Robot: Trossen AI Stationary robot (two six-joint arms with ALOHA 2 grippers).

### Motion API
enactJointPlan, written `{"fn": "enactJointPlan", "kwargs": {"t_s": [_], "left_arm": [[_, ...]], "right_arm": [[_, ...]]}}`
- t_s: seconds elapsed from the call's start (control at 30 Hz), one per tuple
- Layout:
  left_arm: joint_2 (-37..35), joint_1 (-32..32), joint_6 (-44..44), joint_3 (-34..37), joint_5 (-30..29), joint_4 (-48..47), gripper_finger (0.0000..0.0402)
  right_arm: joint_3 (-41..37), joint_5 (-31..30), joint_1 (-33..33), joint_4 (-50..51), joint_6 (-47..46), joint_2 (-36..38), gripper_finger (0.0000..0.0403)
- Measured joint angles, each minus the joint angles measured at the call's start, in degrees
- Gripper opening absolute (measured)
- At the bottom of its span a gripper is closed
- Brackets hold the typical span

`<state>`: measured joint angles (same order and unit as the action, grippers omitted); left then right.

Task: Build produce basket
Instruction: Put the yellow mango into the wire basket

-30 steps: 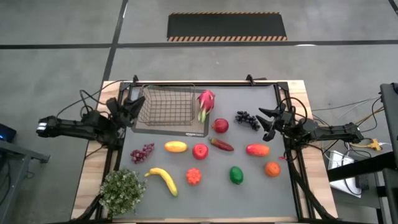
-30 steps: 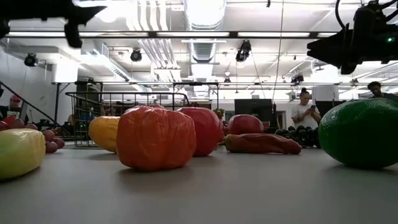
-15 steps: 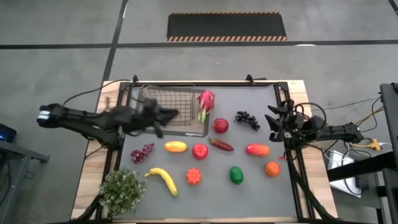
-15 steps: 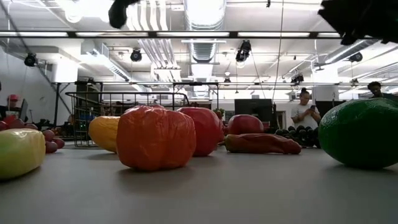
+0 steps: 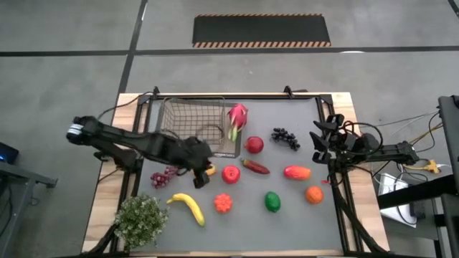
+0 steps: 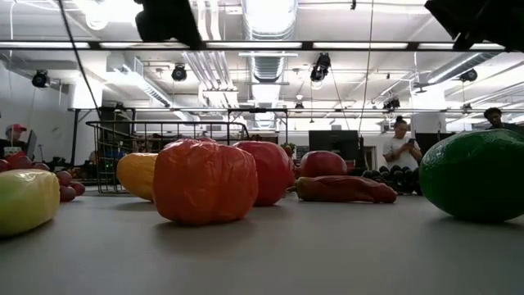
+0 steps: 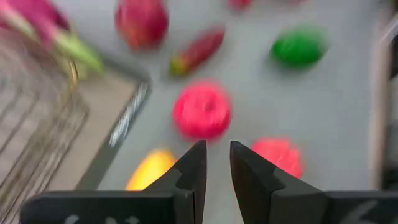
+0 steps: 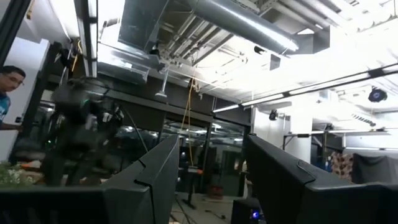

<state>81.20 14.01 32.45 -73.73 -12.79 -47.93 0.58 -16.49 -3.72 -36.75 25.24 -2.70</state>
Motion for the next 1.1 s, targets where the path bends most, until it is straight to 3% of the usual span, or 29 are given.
{"fn": "enactJointPlan", "kwargs": {"t_s": [0.1, 0.23, 0.33, 0.43, 0.57, 0.83, 1.1], "left_arm": [[4.78, 0.19, -0.19, -2.98, 4.57, -6.39, 0.0068], [9.86, -0.16, -0.83, -4.89, 9.72, -11.53, 0.0122], [12.66, -0.16, -4.87, -5.01, 8.79, -12.65, 0.0178], [15.15, -0.08, -10.29, -5.03, 3.35, -12.56, 0.0236], [18.58, -0.01, -18.49, -5.01, 2.36, -12.61, 0.0288], [23.39, -0.83, -20.83, -4.77, -2.69, -12.6, 0.0296], [26.55, -0.92, -20.74, -3.46, -2.58, -12.73, 0.0296]], "right_arm": [[0.0, 0.0, 0.0, 0.0, 0.75, 0.0, 0.0173], [0.0, 0.0, 0.0, 0.0, 1.86, 0.0, 0.0173], [0.0, 0.0, 0.0, 0.0, 1.82, 0.0, 0.0173], [0.0, 0.0, 0.02, 0.27, 1.46, 0.0, 0.0173], [0.0, 0.0, 0.0, 0.46, 1.42, -0.01, 0.0173], [0.0, -0.02, 0.0, 1.7, 1.95, 0.0, 0.0173], [0.0, -0.04, 0.01, 1.96, 2.62, 0.0, 0.0173]]}}
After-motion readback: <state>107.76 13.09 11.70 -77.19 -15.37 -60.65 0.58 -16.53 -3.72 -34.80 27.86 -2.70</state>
